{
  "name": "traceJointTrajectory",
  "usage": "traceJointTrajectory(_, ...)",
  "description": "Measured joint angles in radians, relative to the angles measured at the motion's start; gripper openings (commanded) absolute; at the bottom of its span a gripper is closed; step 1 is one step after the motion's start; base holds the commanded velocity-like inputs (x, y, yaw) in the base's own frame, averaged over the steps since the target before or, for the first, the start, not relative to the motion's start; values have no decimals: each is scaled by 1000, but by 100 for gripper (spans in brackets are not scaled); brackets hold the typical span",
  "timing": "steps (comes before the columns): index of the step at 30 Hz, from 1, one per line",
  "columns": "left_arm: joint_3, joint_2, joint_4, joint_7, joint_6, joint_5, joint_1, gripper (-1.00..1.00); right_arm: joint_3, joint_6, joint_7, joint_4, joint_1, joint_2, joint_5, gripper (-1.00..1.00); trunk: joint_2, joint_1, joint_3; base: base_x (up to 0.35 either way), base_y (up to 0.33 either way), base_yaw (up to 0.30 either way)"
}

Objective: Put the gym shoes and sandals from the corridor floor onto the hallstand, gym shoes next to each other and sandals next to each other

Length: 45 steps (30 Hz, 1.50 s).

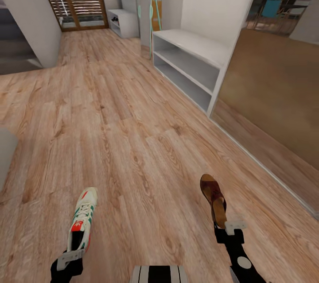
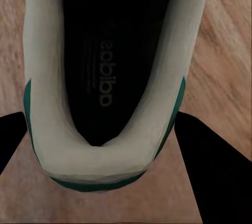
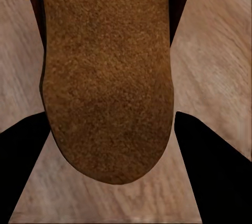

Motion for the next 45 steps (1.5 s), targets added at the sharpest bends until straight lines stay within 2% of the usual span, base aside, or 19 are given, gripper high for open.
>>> traceJointTrajectory(3,17,-1,1,0,-29,-1,16,-100,0,-85,2,81,0,1,1,-100,1,-1,16,0,0,0)
traceJointTrajectory(6,31,-4,1,1,-71,0,49,-100,1,-224,3,189,1,1,2,-100,1,-3,33,0,0,0)
traceJointTrajectory(9,35,-8,6,1,-89,2,67,-100,0,-300,2,268,1,0,1,-100,2,-4,49,0,0,0)
traceJointTrajectory(16,33,-16,18,0,-102,-4,102,-100,-2,-393,-2,452,1,-7,-2,-100,4,-7,87,0,0,0)
traceJointTrajectory(21,35,-17,34,-1,-104,-1,113,-100,-1,-415,-3,485,1,-6,-4,-100,5,-10,114,0,0,0)
traceJointTrajectory(36,30,-18,37,-2,-104,1,115,-100,-1,-416,-3,491,1,-2,-4,-100,8,-16,196,0,0,0)
traceJointTrajectory(45,28,-18,37,-2,-104,-1,114,-100,-3,-414,-4,490,1,0,-6,-100,71,-51,232,0,0,0)
